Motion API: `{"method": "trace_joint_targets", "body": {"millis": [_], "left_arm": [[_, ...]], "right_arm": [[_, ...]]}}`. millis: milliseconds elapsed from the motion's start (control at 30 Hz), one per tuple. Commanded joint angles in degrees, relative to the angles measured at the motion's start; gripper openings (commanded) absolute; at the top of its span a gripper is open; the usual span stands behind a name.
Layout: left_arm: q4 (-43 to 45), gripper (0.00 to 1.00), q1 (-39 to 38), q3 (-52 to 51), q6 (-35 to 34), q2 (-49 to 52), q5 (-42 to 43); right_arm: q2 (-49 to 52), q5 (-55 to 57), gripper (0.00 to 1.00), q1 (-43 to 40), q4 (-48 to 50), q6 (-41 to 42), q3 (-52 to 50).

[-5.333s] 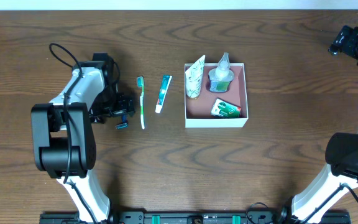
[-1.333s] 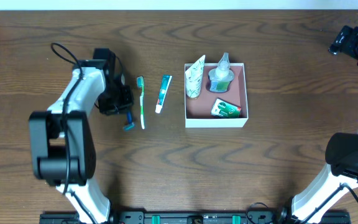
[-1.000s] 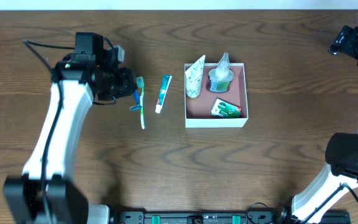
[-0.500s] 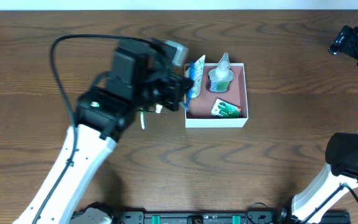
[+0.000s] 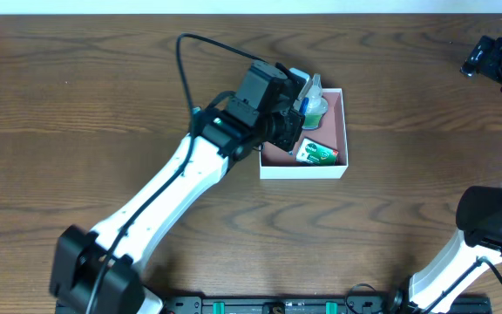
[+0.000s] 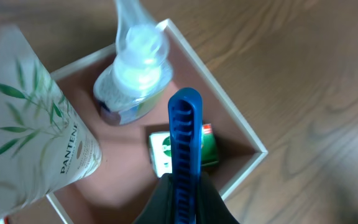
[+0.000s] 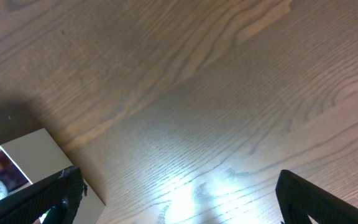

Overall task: Pack container
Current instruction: 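Lift the razor and carry it over the box, then release the razor into the box and withdraw the left gripper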

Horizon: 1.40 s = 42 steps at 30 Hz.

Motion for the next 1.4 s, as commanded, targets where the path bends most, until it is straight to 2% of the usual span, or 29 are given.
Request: {"method": "trace_joint_targets", "body": {"millis": [0,33,100,267,300,500,633,800,933,1133,1200,1367], "left_arm": [[0.5,0.07,-0.1,0.8,1.0,2.5,-0.9],[0.5,0.07,-0.1,0.8,1.0,3.3,-0.9],[0.2,0.17,-0.1,0.8,1.0,4.6,-0.9],[0.2,0.17,-0.1,0.8,0.9,5.7,-0.9],[0.2,0.21,-0.1,0.8,0.9,5.7,-0.9],[0.2,0.3,-0.1,0.8,0.9,5.3,2.2],[0.2,0.31,-0.1,1.0,0.8,1.9,6.0],[-0.5,0.31,0.3,0.9,0.7,-6.8,5.5],[-5.0,0.36,1.7,0.9,0.7,-15.4,-1.4],[-16.3,0.38,3.6,0.9,-0.6,-22.2,-22.4],[-18.8,0.38,4.5,0.9,-2.5,-21.7,-24.9],[-22.8,0.39,7.6,0.9,-2.6,-16.6,-25.1]], "right_arm": [[-1.3,0.0,0.99,-0.1,0.0,0.8,0.5],[-1.3,0.0,0.99,-0.1,0.0,0.8,0.5],[-1.3,0.0,0.99,-0.1,0.0,0.8,0.5],[-1.3,0.0,0.99,-0.1,0.0,0.8,0.5],[-1.3,0.0,0.99,-0.1,0.0,0.8,0.5],[-1.3,0.0,0.99,-0.1,0.0,0.8,0.5],[-1.3,0.0,0.99,-0.1,0.0,0.8,0.5],[-1.3,0.0,0.99,-0.1,0.0,0.8,0.5],[-1.3,0.0,0.99,-0.1,0.0,0.8,0.5],[-1.3,0.0,0.99,-0.1,0.0,0.8,0.5],[-1.3,0.0,0.99,-0.1,0.0,0.8,0.5],[-1.3,0.0,0.99,-0.1,0.0,0.8,0.5]]}}
